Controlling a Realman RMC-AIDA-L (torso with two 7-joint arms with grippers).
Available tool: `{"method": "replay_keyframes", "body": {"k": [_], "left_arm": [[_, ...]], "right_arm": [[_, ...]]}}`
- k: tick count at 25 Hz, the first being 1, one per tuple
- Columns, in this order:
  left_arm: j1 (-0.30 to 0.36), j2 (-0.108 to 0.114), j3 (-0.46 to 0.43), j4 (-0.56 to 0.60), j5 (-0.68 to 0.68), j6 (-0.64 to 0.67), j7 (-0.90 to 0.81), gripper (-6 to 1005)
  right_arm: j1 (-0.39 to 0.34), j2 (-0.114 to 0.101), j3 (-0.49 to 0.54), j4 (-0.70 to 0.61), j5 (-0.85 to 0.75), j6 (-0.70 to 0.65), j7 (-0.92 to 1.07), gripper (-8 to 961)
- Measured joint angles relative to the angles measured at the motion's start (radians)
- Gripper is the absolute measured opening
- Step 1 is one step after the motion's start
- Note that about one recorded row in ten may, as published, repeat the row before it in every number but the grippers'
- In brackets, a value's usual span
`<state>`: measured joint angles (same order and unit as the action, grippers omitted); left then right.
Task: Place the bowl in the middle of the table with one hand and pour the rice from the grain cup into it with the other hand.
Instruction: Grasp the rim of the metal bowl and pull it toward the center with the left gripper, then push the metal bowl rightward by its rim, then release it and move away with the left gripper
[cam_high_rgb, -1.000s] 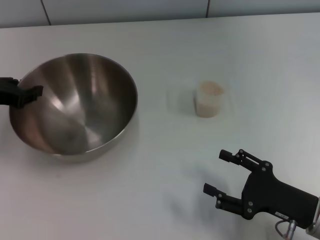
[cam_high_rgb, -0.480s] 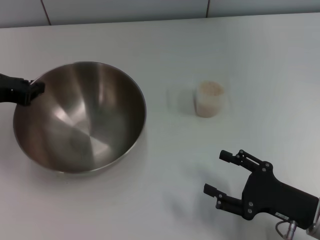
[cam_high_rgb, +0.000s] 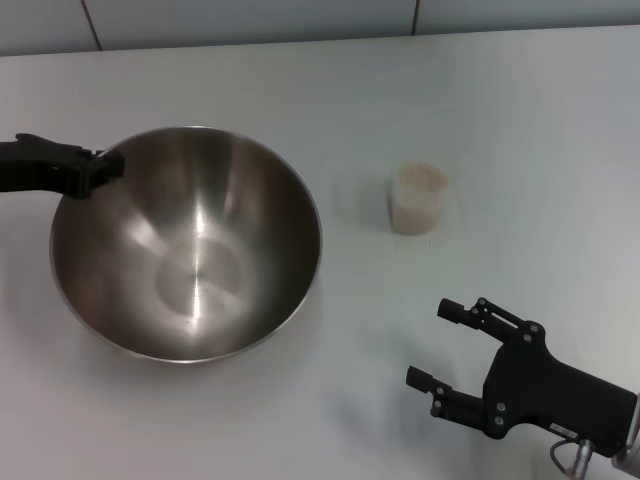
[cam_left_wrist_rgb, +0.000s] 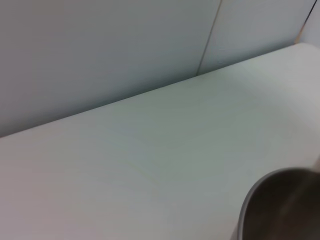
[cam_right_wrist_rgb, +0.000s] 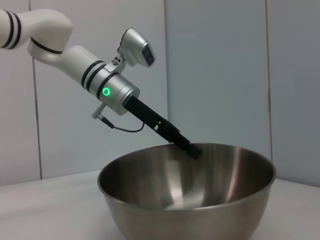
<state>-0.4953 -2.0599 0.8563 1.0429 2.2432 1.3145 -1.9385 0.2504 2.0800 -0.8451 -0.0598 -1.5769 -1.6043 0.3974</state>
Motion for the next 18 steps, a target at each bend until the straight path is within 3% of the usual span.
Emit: {"method": "replay_keyframes", "body": {"k": [1, 3, 9, 18], "left_arm": [[-0.037, 0.005, -0.049, -0.039, 0.003, 0.039, -0.006, 43], [-0.045, 0.007, -0.066, -0.046, 0.003, 0.058, -0.006, 43], [-0.062, 0.009, -0.078, -0.053, -0.003, 0.086, -0.014, 42], [-0.137, 0.009, -0.074, -0.103, -0.002, 0.114, -0.049, 42]], "right_arm": [[0.002, 0.0, 0.0, 0.0, 0.0, -0.001, 0.0, 801], [0.003, 0.0, 0.0, -0.001, 0.0, -0.001, 0.0, 801], [0.007, 0.0, 0.0, -0.001, 0.0, -0.001, 0.0, 802], [0.008, 0.0, 0.0, -0.001, 0.0, -0.002, 0.0, 801]]}}
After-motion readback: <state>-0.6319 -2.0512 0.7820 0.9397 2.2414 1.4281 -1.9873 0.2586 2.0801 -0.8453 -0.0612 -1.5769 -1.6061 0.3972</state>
